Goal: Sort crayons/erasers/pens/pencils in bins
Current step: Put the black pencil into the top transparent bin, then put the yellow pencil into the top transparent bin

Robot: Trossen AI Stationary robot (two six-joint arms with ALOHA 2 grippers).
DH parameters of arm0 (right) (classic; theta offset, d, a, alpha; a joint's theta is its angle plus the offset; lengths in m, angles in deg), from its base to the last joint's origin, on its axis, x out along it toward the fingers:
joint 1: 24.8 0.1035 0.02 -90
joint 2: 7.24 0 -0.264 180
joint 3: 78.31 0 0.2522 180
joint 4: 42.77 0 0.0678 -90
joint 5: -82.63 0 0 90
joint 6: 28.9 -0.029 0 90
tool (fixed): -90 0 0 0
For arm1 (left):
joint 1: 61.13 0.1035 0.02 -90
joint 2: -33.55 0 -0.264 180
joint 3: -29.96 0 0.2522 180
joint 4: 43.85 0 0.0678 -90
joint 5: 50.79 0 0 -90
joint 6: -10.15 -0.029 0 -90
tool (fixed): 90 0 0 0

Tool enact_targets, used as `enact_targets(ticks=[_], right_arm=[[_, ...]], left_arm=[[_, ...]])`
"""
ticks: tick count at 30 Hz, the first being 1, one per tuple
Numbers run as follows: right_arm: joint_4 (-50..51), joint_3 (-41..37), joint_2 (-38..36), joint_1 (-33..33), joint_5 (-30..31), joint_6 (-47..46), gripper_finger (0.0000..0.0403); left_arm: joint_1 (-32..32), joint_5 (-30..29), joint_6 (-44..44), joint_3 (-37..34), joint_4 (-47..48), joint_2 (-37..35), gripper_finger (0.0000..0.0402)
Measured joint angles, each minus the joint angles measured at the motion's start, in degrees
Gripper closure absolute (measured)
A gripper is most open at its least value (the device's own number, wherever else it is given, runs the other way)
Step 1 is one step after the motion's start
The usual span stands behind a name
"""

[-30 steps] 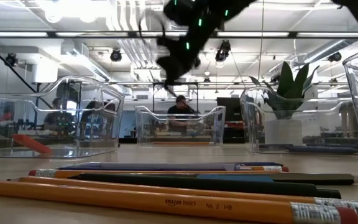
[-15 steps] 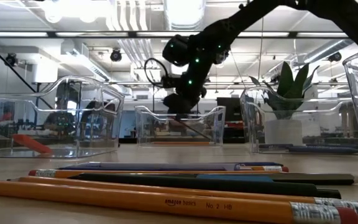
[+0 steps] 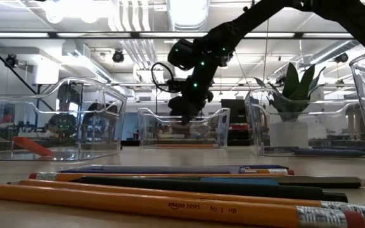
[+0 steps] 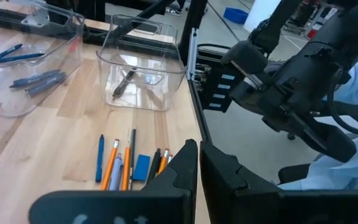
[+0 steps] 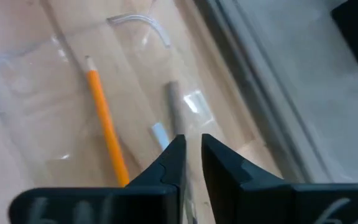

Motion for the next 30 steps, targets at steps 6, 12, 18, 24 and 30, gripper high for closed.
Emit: enact_targets(ticks=[6, 12, 18, 24, 30], right_arm=[[1.37, 0.5, -0.05, 0.07, -0.33, -0.91, 0.0325], [12.34, 6.27, -0.48, 0.09, -0.33, -4.28, 0.0299], [22.99, 12.07, -4.07, 2.45, -0.22, -7.37, 0.0289], [23.85, 13.16, -10.66, 9.72, -0.25, -8.86, 0.0293], [23.3, 8.98, -16.45, 17.97, -0.22, -11.25, 0.0289]], left_arm=[[0.0, -0.02, 0.02, 0.0, 0.0, 0.0, 0.04], [0.02, 1.1, 5.1, 0.0, 5.67, -0.18, 0.04], [0.05, 13.62, 27.31, -0.02, 20.91, -0.85, 0.04], [-1.01, 25.12, 42.16, -0.07, 31.48, 1.8, 0.04], [-0.98, 28.49, 41.86, -0.09, 31.38, 6.65, 0.04]])
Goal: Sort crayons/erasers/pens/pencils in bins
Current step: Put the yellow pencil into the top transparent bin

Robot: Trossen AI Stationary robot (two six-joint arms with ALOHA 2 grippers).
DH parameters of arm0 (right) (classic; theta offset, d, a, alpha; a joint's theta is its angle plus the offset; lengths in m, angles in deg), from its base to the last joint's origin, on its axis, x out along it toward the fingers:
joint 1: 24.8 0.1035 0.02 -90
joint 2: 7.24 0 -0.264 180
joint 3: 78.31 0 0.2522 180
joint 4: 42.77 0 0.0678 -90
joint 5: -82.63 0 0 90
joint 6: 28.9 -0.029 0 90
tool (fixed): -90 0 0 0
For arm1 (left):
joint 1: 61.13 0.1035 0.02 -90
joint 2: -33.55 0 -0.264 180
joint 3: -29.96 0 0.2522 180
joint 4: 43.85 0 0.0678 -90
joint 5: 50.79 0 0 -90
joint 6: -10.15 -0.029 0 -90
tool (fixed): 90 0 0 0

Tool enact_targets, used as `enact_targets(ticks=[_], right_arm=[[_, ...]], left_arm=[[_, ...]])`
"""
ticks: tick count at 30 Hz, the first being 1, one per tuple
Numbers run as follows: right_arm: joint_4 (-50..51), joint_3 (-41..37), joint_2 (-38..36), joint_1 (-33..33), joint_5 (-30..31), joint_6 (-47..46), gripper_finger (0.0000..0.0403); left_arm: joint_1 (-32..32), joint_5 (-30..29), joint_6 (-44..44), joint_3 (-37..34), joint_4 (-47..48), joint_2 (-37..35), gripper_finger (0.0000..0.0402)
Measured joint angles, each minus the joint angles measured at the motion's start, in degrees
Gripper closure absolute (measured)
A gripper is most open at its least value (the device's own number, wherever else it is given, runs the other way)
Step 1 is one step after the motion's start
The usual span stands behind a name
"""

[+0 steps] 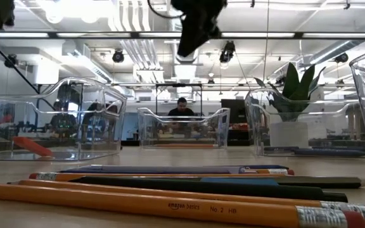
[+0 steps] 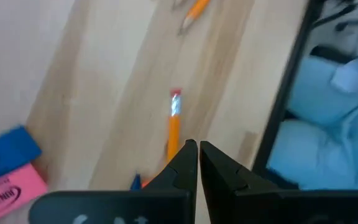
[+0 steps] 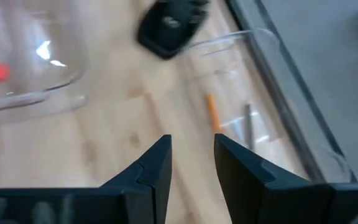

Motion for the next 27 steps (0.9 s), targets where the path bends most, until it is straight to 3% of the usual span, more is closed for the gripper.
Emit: enact_targets(ticks=[6, 27], right_arm=[[0.66, -5.09, -4.42, 5.33, 0.58, -5.38, 0.0286], [1.87, -20.66, -12.52, 11.17, 0.57, -20.03, 0.0285]], left_arm=[[-0.53, 4.87, 0.15, 0.24, 0.01, 4.6, 0.04], [0.88, 2.13, -1.37, 2.42, -0.25, 6.57, 0.0401]])
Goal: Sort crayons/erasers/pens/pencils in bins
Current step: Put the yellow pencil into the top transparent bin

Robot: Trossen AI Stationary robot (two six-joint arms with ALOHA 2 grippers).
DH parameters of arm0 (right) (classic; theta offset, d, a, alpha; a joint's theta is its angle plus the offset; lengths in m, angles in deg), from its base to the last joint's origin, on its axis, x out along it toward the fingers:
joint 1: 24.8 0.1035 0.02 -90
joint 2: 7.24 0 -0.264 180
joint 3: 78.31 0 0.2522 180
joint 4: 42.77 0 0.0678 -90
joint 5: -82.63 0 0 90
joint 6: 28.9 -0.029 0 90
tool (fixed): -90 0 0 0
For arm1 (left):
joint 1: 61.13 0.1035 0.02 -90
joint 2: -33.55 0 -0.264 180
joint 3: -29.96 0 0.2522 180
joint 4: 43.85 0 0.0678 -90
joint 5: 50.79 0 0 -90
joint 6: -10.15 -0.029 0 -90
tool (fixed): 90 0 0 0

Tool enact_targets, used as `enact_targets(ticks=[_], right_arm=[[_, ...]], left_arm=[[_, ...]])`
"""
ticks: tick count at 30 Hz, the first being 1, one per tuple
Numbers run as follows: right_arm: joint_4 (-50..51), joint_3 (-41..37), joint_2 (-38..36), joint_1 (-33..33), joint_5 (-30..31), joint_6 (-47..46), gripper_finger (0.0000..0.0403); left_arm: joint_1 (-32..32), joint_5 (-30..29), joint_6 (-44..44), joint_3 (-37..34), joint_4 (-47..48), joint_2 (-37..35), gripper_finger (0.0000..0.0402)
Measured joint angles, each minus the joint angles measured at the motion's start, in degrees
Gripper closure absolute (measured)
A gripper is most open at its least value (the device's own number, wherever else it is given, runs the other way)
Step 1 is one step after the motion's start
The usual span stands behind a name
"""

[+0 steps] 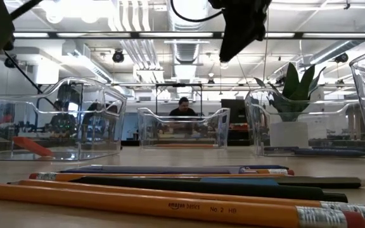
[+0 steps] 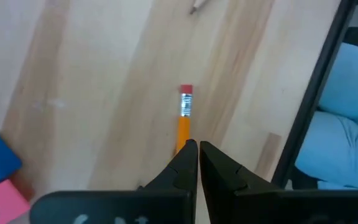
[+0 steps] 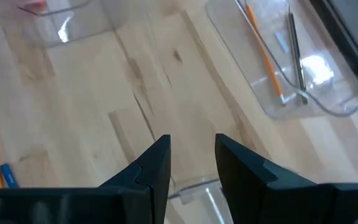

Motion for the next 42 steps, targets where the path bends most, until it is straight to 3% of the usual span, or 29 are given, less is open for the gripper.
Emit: enact_targets(ticks=[7, 20, 29, 38, 42], right_arm=[[0.51, -0.1, -0.02, 0.0, 0.0, -0.53, 0.0283], [1.75, -0.1, -0.02, 0.0, -1.17, -2.98, 0.0289], [1.73, -0.1, -0.02, 0.0, -1.97, -3.17, 0.0292], [1.88, -0.08, -0.02, 0.0, -2.18, -4.39, 0.0293], [1.99, -0.08, -0.02, 0.0, -2.19, -4.38, 0.0291]], left_arm=[[-0.42, -0.37, 1.45, -0.14, -3.46, 0.0, 0.0385], [-0.29, 2.49, 2.77, -0.23, -5.44, -0.02, 0.0266], [-0.53, -3.71, 3.09, 0.08, -5.21, -0.02, 0.0263], [-3.06, -3.91, 5.52, 1.78, -5.05, 1.15, 0.0263], [-3.79, -3.91, 4.7, 4.71, 1.52, 4.54, 0.0263]])
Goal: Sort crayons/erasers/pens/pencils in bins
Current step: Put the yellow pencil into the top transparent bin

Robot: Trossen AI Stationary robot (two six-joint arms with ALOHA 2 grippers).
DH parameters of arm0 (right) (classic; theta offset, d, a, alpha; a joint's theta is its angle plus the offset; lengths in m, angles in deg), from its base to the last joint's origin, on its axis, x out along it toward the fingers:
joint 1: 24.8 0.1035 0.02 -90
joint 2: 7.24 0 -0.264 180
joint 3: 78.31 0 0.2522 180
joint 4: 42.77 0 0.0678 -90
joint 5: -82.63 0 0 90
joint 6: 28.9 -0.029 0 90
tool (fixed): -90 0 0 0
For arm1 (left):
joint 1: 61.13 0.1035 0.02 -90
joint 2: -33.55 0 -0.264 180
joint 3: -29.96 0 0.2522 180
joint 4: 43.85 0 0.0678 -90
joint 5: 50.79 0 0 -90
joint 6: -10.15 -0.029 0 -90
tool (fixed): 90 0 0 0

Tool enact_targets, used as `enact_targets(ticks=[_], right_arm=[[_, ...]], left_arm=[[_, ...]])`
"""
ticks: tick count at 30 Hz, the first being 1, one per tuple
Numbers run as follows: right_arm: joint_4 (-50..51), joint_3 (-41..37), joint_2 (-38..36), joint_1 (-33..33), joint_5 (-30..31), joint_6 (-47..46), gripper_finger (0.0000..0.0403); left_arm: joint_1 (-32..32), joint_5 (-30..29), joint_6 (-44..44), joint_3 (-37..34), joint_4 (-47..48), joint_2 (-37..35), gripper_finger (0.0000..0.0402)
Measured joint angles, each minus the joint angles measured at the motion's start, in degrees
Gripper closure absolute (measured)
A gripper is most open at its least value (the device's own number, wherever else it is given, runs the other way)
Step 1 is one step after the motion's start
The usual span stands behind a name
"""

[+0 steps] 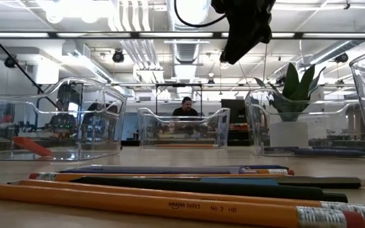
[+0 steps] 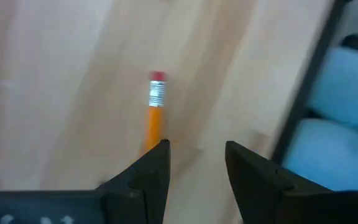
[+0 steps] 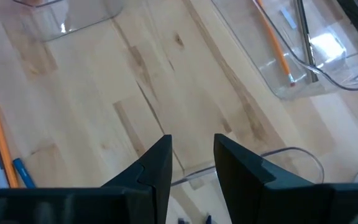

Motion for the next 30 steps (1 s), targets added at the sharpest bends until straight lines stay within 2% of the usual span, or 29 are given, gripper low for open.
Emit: enact_targets(ticks=[3, 8, 13, 19, 30], right_arm=[[0.08, 0.02, 0.0, 0.0, 0.0, 0.01, 0.0293], [0.29, 0.04, 0.0, 0.0, 0.0, -0.01, 0.0298], [0.27, 0.04, 0.0, 0.0, 0.02, -0.02, 0.0296], [0.28, 0.04, 0.0, 0.0, 0.02, -0.03, 0.03], [0.28, 0.04, 0.0, 0.0, 0.02, -0.02, 0.0302]], left_arm=[[0.13, -0.48, -2.04, 2.24, 4.82, 2.6, 0.0263], [0.04, -1.11, -7.61, 5.8, 7.52, 6.16, 0.0263], [-0.02, -2.56, -8.26, 8.3, 12.97, 9.19, 0.0263], [0.03, -3.62, -8.23, 8.26, 14.49, 13.8, 0.0269], [0.47, -3.36, -6.57, 8.42, 15.77, 16.06, 0.0371]])
